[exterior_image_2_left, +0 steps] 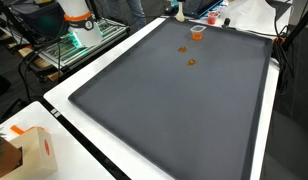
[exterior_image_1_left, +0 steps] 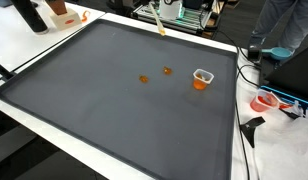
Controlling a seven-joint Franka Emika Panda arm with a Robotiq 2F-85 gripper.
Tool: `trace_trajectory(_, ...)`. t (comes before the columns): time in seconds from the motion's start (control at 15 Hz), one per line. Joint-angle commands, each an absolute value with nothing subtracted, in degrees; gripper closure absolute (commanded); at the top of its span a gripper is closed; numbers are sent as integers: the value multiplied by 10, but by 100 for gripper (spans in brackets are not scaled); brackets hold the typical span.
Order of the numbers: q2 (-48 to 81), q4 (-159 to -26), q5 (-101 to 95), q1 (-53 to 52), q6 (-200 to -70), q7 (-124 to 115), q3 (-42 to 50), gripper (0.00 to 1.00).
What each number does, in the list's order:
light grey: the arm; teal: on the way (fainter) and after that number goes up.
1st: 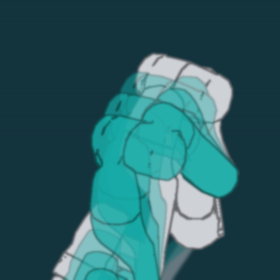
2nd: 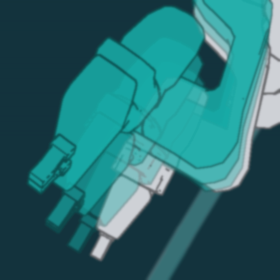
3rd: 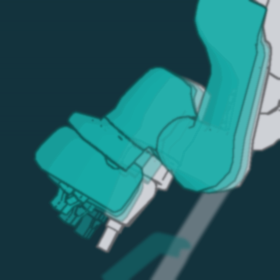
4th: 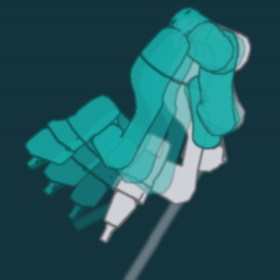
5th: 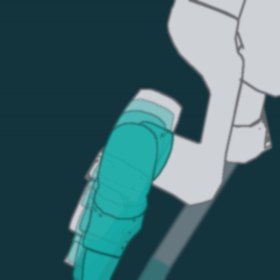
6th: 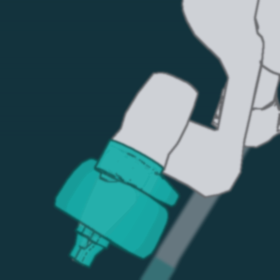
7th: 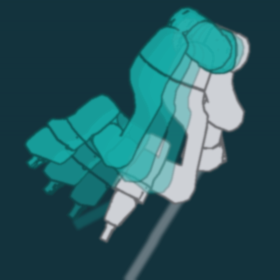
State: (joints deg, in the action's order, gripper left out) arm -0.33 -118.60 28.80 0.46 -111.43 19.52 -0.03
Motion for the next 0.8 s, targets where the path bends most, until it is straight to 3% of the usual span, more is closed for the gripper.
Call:
trace_trajectory(0.0,-6,-1169,230,-16,-1124,146,-19,97)
trace_trajectory(0.73,74,-1052,-64,-125,-1090,-113,-116,97)
